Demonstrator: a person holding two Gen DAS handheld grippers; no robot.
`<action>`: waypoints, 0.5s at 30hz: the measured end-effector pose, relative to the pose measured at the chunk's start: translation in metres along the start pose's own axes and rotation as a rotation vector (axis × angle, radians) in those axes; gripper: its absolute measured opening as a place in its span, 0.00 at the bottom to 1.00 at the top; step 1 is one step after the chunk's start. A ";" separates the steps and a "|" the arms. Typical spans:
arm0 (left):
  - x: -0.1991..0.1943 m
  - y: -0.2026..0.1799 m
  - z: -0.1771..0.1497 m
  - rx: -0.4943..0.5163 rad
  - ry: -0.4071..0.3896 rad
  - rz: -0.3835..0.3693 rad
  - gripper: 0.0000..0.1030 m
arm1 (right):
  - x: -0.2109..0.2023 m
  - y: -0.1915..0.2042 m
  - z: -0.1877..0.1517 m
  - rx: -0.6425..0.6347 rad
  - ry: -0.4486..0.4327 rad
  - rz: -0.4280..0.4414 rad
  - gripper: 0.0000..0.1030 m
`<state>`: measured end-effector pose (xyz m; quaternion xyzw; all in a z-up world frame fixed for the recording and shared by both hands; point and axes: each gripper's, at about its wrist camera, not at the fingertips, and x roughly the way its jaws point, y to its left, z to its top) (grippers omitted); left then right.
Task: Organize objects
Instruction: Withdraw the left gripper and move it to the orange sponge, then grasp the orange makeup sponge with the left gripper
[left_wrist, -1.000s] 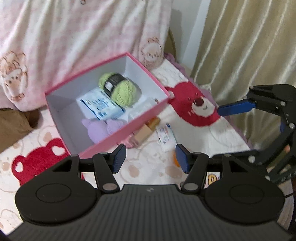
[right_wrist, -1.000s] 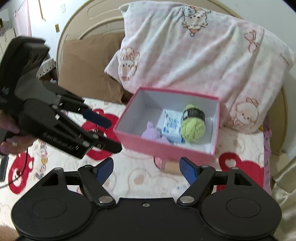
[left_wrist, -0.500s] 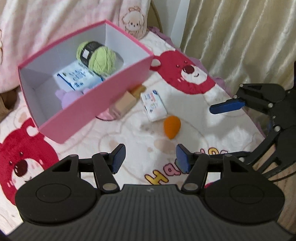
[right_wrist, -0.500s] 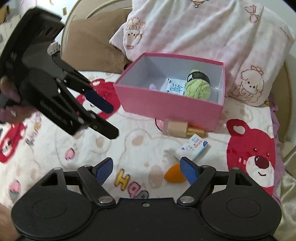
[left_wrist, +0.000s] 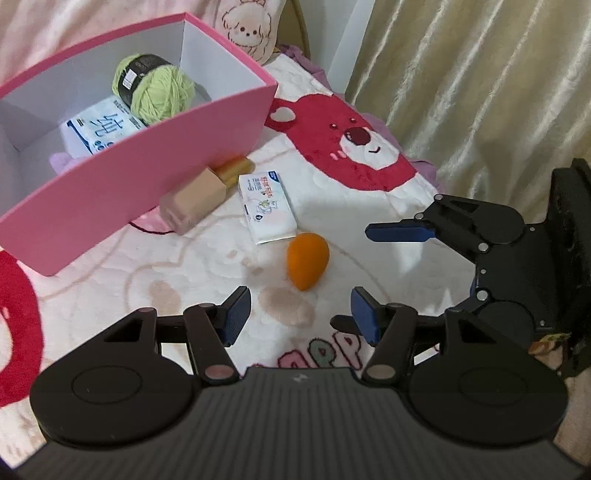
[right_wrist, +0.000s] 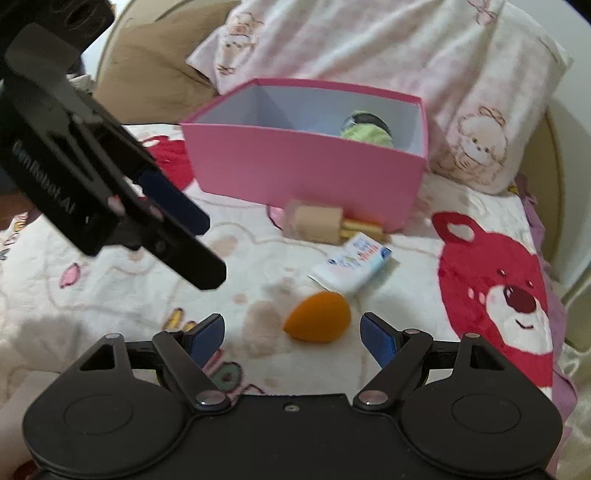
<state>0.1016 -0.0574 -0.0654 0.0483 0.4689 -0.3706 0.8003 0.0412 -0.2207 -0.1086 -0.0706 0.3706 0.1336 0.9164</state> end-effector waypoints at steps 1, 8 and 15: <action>0.005 -0.001 0.000 0.000 -0.002 0.000 0.56 | 0.003 -0.002 -0.001 0.019 0.004 -0.002 0.82; 0.034 -0.004 -0.004 -0.034 -0.082 -0.037 0.56 | 0.032 0.002 -0.009 0.030 0.060 -0.028 0.82; 0.059 0.015 -0.003 -0.184 -0.107 -0.106 0.41 | 0.048 -0.011 -0.011 0.118 0.068 -0.067 0.81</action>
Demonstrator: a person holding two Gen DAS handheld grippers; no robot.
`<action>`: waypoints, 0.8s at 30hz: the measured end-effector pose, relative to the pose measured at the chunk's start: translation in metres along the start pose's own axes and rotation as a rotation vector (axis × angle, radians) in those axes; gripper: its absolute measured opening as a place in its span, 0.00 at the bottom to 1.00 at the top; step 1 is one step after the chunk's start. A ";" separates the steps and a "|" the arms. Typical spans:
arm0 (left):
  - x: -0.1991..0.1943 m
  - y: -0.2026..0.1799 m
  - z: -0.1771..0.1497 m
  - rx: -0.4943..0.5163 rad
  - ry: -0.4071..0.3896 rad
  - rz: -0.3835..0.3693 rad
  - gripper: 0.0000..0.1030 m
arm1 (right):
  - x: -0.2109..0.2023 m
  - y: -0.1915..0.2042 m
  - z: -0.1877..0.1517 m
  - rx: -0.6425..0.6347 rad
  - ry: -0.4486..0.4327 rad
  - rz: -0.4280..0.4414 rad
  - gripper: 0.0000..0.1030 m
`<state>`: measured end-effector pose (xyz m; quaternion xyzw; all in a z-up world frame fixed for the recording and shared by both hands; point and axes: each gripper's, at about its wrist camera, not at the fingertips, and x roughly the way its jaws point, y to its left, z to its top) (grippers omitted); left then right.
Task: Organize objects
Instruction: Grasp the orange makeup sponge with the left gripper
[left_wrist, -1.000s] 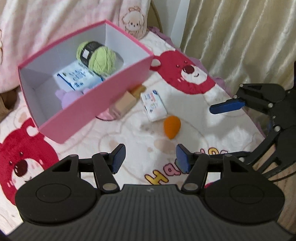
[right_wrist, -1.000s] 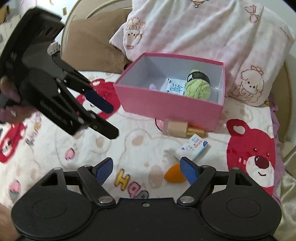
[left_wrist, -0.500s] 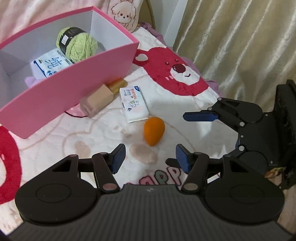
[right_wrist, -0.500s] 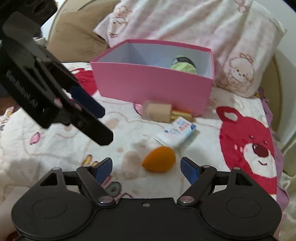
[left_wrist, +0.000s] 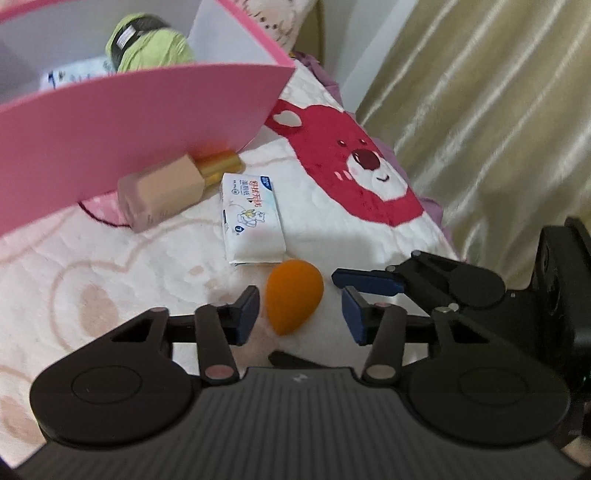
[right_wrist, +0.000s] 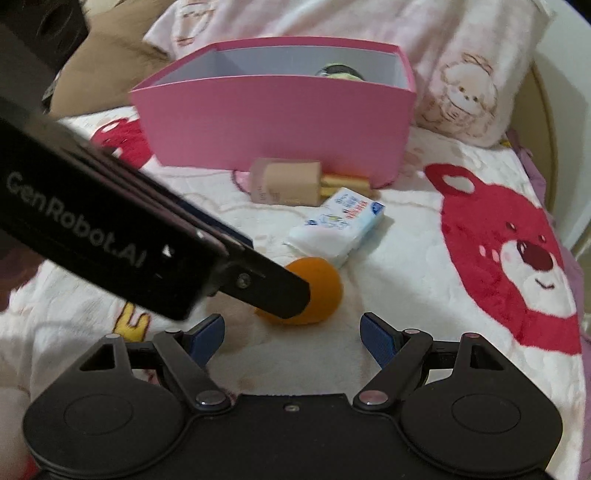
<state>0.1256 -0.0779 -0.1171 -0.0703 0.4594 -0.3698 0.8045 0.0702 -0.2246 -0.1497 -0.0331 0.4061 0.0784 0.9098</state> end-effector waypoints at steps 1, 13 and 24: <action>0.002 0.002 0.000 -0.010 -0.002 -0.006 0.36 | 0.000 -0.003 0.000 0.024 -0.004 -0.001 0.81; 0.007 -0.003 -0.003 -0.026 0.019 -0.010 0.21 | 0.002 -0.008 0.000 0.062 -0.013 0.051 0.52; -0.024 -0.016 -0.021 0.085 0.017 0.041 0.22 | -0.013 0.011 0.002 -0.006 -0.019 0.106 0.52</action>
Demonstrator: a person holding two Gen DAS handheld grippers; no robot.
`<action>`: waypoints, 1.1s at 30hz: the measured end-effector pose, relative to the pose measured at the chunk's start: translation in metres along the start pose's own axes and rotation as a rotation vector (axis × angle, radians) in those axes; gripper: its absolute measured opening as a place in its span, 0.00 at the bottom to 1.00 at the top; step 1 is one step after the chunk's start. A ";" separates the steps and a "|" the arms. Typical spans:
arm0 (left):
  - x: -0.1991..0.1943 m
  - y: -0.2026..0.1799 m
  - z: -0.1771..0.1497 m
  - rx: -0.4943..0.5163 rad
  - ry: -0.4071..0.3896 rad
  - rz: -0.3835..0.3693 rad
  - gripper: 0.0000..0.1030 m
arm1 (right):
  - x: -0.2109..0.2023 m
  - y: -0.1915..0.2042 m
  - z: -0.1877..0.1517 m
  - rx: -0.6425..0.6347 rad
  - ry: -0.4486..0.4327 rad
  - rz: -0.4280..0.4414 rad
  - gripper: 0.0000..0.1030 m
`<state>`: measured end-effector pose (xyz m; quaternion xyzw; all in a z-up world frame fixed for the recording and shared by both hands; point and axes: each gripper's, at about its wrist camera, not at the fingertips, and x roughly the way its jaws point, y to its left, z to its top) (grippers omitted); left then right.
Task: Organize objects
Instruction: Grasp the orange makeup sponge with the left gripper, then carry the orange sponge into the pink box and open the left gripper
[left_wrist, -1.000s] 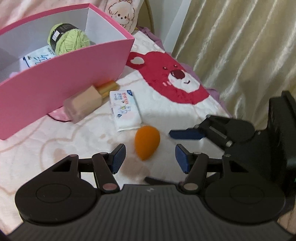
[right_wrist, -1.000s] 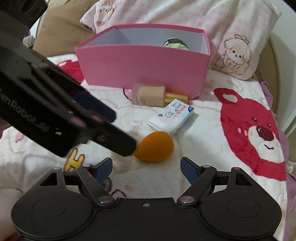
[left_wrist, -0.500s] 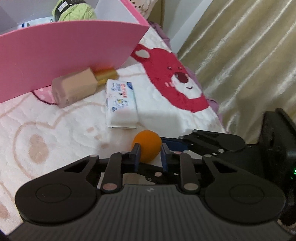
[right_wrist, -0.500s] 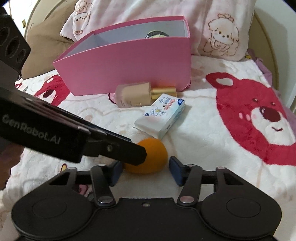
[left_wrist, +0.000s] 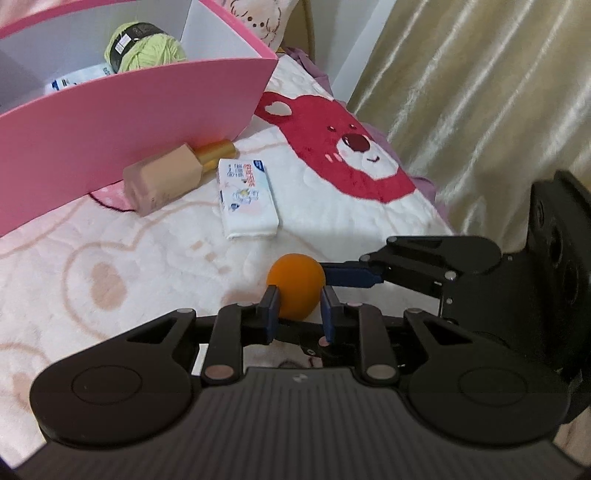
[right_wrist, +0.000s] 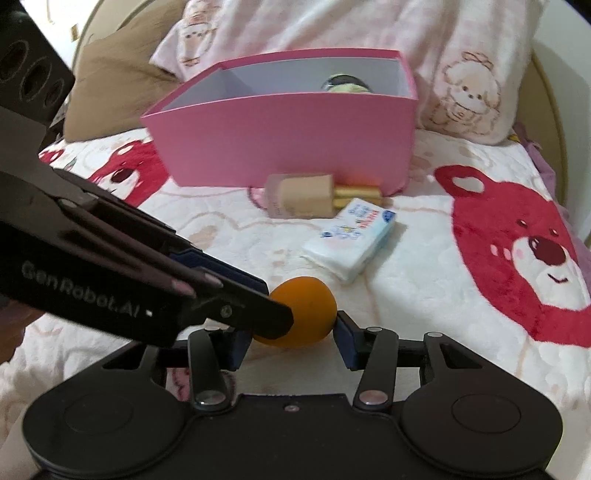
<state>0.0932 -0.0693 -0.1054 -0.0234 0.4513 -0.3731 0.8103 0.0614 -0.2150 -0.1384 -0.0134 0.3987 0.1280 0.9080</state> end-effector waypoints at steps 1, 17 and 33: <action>-0.003 -0.001 -0.003 0.008 0.001 0.006 0.23 | -0.001 0.004 0.000 -0.016 0.001 0.003 0.52; -0.025 -0.004 -0.019 0.023 0.014 0.042 0.24 | -0.018 0.040 -0.003 -0.107 -0.001 -0.008 0.51; -0.090 -0.014 0.009 0.052 0.052 0.052 0.24 | -0.061 0.070 0.035 -0.020 -0.014 0.005 0.51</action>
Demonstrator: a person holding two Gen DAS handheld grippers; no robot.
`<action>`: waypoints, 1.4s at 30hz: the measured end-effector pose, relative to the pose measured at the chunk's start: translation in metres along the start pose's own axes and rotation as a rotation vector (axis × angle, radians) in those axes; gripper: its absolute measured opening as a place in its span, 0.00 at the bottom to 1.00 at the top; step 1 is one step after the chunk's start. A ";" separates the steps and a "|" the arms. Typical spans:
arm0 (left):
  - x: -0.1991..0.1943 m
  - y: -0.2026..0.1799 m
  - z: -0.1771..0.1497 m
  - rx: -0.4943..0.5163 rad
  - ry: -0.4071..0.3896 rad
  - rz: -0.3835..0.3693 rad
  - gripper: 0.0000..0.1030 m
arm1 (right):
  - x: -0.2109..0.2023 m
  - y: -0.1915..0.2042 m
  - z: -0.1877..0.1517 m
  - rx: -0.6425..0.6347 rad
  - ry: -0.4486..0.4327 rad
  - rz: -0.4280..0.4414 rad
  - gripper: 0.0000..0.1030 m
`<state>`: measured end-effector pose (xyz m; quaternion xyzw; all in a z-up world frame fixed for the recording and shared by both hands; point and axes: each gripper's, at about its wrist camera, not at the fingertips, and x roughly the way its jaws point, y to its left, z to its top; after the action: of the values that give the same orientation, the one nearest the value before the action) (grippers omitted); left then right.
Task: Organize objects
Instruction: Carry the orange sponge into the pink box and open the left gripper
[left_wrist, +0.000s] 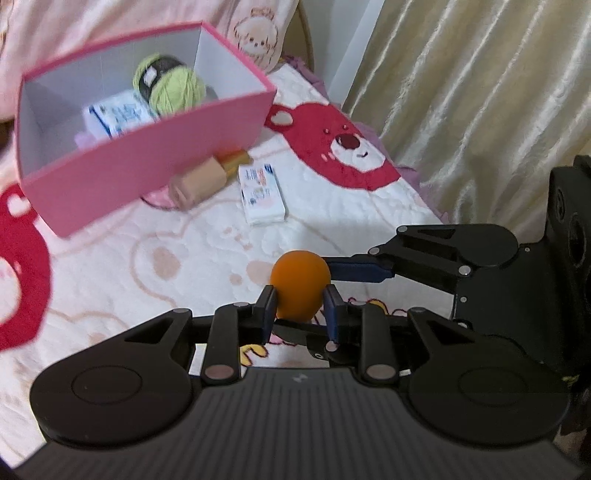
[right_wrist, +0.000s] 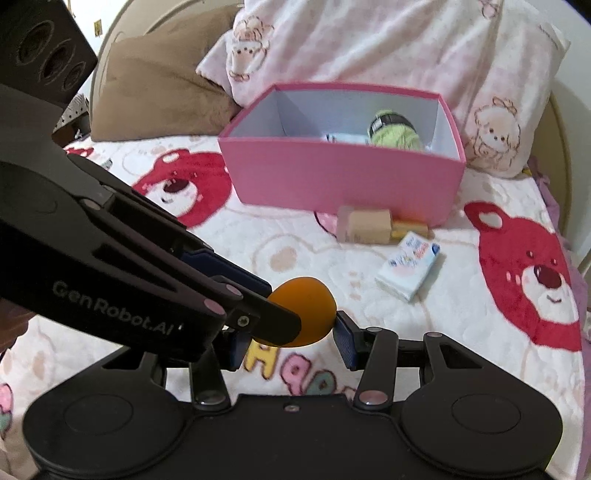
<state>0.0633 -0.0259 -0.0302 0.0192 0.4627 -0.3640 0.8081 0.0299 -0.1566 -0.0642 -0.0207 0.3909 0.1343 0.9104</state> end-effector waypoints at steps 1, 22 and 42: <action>-0.005 0.000 0.004 0.006 -0.004 0.004 0.24 | -0.003 0.002 0.006 -0.008 -0.008 -0.005 0.51; -0.087 0.024 0.086 0.013 -0.183 0.079 0.24 | -0.031 0.001 0.129 -0.144 -0.171 -0.001 0.52; -0.077 0.072 0.145 -0.109 -0.201 0.070 0.25 | 0.000 -0.028 0.193 -0.146 -0.147 0.010 0.51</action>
<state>0.1896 0.0172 0.0890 -0.0454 0.3978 -0.3100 0.8623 0.1734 -0.1560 0.0683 -0.0751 0.3121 0.1683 0.9320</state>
